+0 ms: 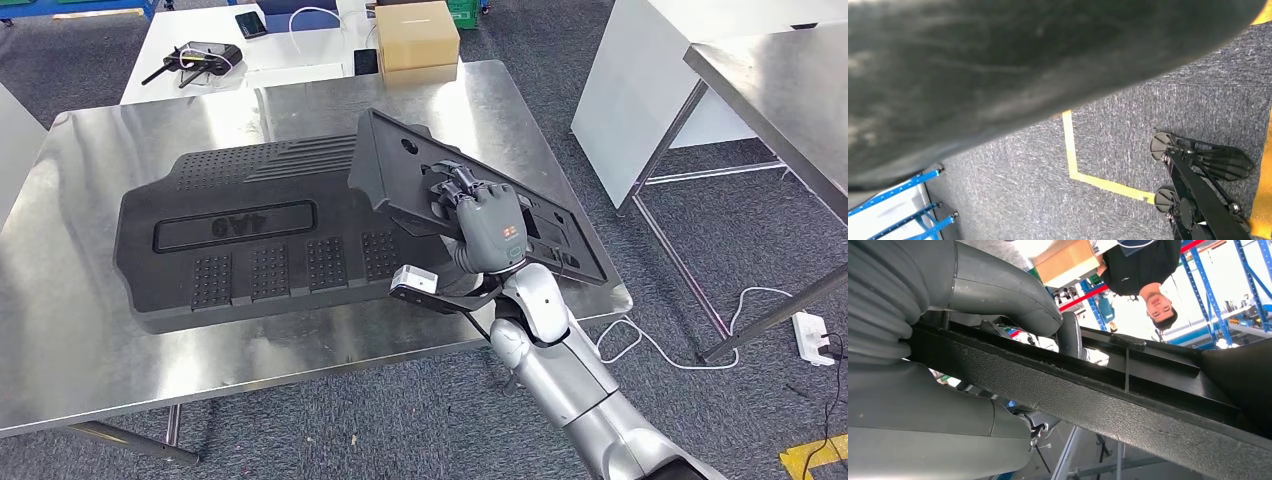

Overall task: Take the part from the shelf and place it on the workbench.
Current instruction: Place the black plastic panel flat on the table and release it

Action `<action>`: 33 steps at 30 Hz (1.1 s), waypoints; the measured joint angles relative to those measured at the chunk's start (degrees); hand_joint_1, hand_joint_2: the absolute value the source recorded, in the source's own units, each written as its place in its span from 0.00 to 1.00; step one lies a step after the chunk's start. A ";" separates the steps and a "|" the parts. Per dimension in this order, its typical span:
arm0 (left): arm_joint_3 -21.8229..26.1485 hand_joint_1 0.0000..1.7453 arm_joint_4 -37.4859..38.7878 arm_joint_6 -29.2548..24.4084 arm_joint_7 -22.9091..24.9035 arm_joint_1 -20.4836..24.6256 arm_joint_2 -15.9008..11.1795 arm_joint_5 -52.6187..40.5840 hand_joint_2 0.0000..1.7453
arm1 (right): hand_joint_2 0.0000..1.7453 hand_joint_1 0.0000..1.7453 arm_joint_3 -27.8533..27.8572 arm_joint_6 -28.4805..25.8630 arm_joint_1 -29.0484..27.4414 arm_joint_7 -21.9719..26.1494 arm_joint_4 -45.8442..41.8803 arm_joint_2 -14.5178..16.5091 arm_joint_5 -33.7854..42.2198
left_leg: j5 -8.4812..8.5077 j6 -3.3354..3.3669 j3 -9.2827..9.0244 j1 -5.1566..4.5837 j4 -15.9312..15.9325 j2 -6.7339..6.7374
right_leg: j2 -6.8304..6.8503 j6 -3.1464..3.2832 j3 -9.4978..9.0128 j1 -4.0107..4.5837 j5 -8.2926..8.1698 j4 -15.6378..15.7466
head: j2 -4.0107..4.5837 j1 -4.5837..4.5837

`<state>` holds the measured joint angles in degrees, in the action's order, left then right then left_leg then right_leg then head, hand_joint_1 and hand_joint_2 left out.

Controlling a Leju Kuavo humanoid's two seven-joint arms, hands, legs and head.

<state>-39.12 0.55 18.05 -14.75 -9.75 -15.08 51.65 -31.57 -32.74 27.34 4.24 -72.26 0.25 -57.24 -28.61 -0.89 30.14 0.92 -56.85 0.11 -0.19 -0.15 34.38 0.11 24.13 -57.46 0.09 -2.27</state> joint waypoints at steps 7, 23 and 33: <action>0.00 0.00 0.00 0.00 0.00 0.00 0.00 0.00 0.00 | 1.00 1.00 0.00 0.01 0.00 0.00 0.00 0.00 0.00 | 0.00 0.00 0.01 -0.01 0.00 0.00 | 0.00 0.00 0.01 -0.01 0.00 0.01 | 0.00 0.04; 0.00 0.00 0.00 0.00 0.00 0.00 0.00 0.00 0.00 | 1.00 1.00 0.00 0.00 0.00 0.00 0.00 -0.01 0.00 | -0.01 0.01 0.08 -0.03 0.00 0.00 | 0.00 0.00 0.00 -0.01 0.00 0.13 | 0.00 0.08; 0.00 0.00 0.00 0.00 0.00 0.00 0.00 0.00 0.00 | 1.00 1.00 0.01 0.00 0.00 0.00 0.00 -0.01 0.00 | -0.03 0.03 0.08 -0.06 0.00 0.00 | 0.00 0.00 0.00 -0.04 0.00 0.15 | 0.00 0.08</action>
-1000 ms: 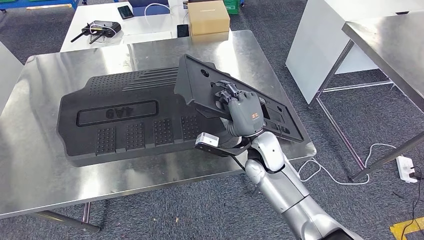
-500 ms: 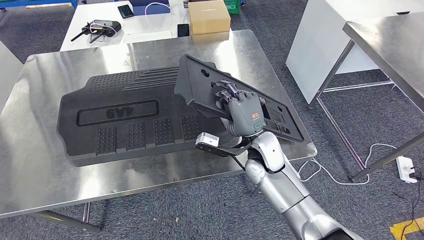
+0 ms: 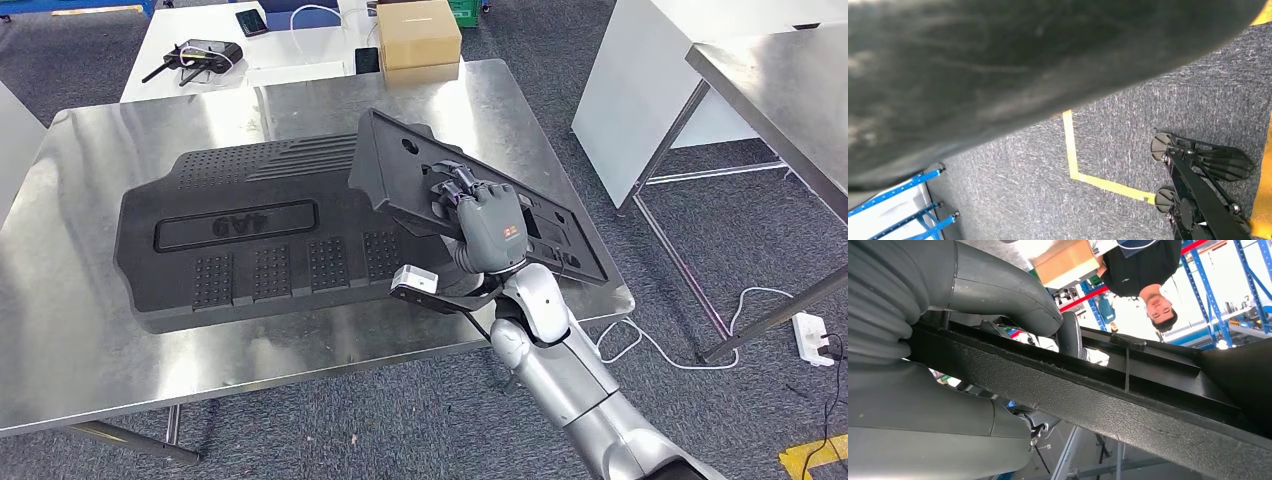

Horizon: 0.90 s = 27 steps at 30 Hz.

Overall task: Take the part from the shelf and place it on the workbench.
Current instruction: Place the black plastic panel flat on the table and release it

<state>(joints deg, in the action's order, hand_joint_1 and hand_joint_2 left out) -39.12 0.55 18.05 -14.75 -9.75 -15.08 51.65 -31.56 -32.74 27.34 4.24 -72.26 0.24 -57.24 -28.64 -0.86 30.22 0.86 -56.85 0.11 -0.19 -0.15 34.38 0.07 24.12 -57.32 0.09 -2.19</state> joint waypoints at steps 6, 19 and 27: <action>-0.57 0.00 -0.23 -3.17 -3.12 0.91 0.90 -3.12 0.00 | 1.00 1.00 -0.57 2.76 2.21 -2.82 -0.15 0.48 -2.83 | 0.04 0.03 0.26 -0.07 0.04 0.01 | 0.00 -0.11 0.09 -0.12 -0.10 0.00 | 0.00 0.12; -11.39 0.00 -0.57 -15.21 -13.59 13.07 12.22 -15.09 0.00 | 1.00 1.00 -4.67 32.62 40.84 -15.02 0.86 7.81 -9.90 | 1.49 0.10 -0.13 -0.28 1.56 -0.57 | 0.61 -0.85 -0.36 -0.30 -1.16 1.59 | 0.00 0.33; -13.09 0.00 -0.57 -14.99 -13.59 14.52 12.80 -15.60 0.00 | 1.00 1.00 -5.05 32.05 42.67 -15.80 2.97 7.86 -10.08 | 1.46 0.14 -0.23 -0.37 1.54 -0.39 | 0.51 -0.85 -0.44 -0.39 -1.17 1.63 | 0.00 0.33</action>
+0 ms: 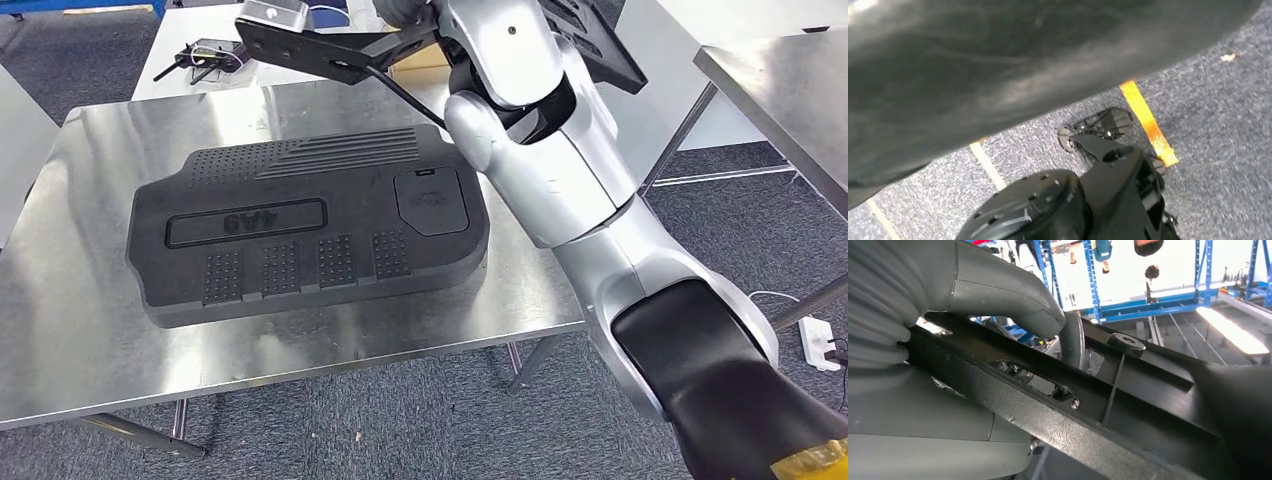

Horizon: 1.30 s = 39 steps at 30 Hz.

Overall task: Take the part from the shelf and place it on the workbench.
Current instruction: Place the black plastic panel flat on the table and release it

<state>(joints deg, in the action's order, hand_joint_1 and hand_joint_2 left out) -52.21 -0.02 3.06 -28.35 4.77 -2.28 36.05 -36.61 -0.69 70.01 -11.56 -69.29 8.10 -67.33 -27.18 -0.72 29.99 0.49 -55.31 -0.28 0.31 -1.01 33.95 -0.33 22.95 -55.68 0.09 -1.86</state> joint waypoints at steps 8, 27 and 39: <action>-0.98 0.00 0.00 -0.08 0.06 0.56 0.07 -0.10 0.00 | 1.00 1.00 -0.73 -0.74 0.04 -0.07 3.51 0.23 -0.35 | 0.00 0.00 -0.06 0.04 -0.01 0.03 | -0.06 0.00 -0.02 0.04 -0.01 -0.01 | 0.00 -0.02; -1.80 0.00 0.00 1.51 2.22 1.37 0.40 -0.07 0.00 | 1.00 1.00 -8.34 -4.05 -5.40 0.65 17.36 9.66 -7.58 | 0.00 0.00 -0.07 0.09 0.00 0.09 | -0.15 0.00 -0.02 0.09 0.00 -0.02 | 0.00 -0.02; -2.17 0.00 0.00 2.03 2.45 1.75 0.39 -0.05 0.00 | 1.00 1.00 -11.88 -4.32 -7.06 1.10 22.16 12.24 -7.37 | 0.00 0.00 -0.06 0.06 0.00 0.08 | -0.14 0.00 -0.02 0.07 0.00 -0.01 | 0.00 -0.02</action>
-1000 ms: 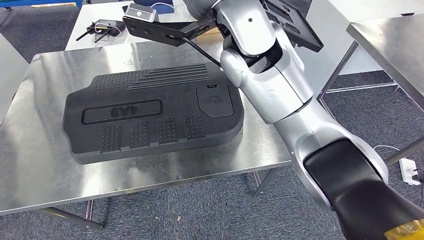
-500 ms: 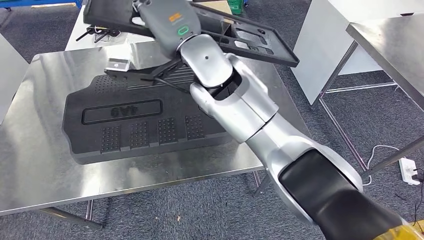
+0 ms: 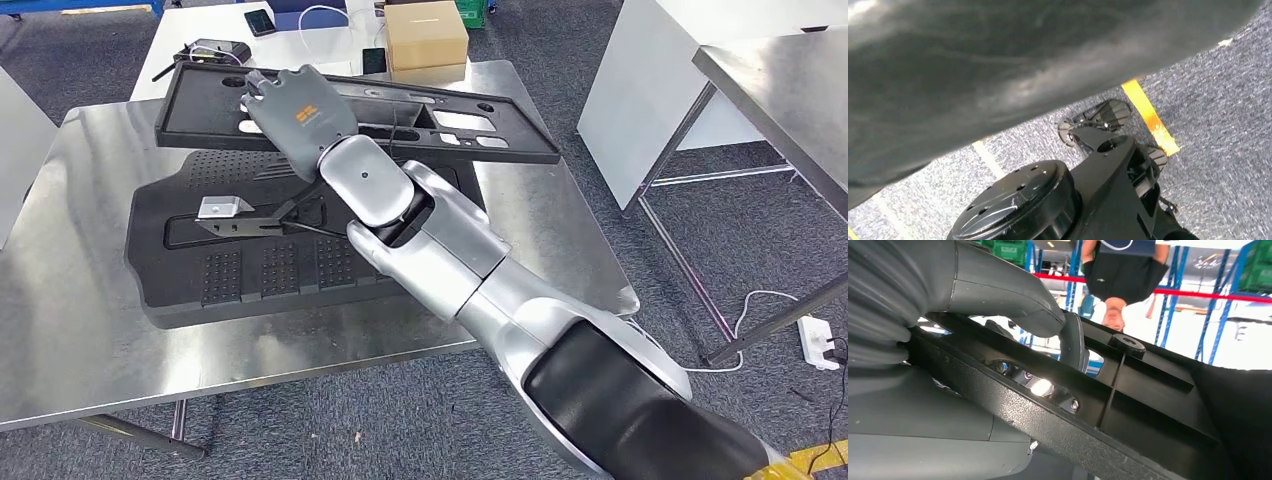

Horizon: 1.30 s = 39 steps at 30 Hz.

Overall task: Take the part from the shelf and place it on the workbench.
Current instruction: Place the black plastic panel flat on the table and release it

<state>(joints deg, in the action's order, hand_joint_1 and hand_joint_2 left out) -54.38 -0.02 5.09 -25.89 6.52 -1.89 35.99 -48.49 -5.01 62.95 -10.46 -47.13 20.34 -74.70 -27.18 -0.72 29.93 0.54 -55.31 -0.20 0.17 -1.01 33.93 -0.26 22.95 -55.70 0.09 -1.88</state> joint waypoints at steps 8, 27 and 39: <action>-0.66 0.00 0.01 1.63 0.50 1.05 0.01 0.37 0.00 | 1.00 1.00 -5.50 0.60 -2.01 -0.55 1.52 0.38 4.36 | 0.00 0.00 -0.02 0.03 0.00 0.00 | 0.00 0.00 0.00 0.02 0.00 0.00 | 0.00 0.00; -2.07 0.00 0.02 1.94 1.00 1.66 -0.55 1.26 0.00 | 1.00 1.00 -9.06 2.48 -1.97 -0.02 10.04 0.36 6.93 | 0.00 0.00 -0.03 0.03 0.00 0.00 | -0.02 0.00 -0.01 0.02 0.00 -0.01 | 0.00 0.00; -2.27 0.00 0.02 2.16 1.35 1.65 -0.78 1.59 0.00 | 1.00 1.00 -10.80 3.29 -1.97 -0.16 11.23 0.37 7.47 | 0.00 0.00 -0.04 0.02 0.00 0.00 | -0.02 0.00 -0.01 0.01 0.00 -0.01 | 0.00 0.00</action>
<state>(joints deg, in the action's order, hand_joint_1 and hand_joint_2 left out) -56.65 0.00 7.26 -24.55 8.17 -2.67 37.58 -59.29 -1.72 60.98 -10.63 -35.90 20.70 -67.23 -27.18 -0.72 29.89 0.56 -55.31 -0.20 0.15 -1.01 33.92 -0.25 22.95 -55.70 0.09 -1.88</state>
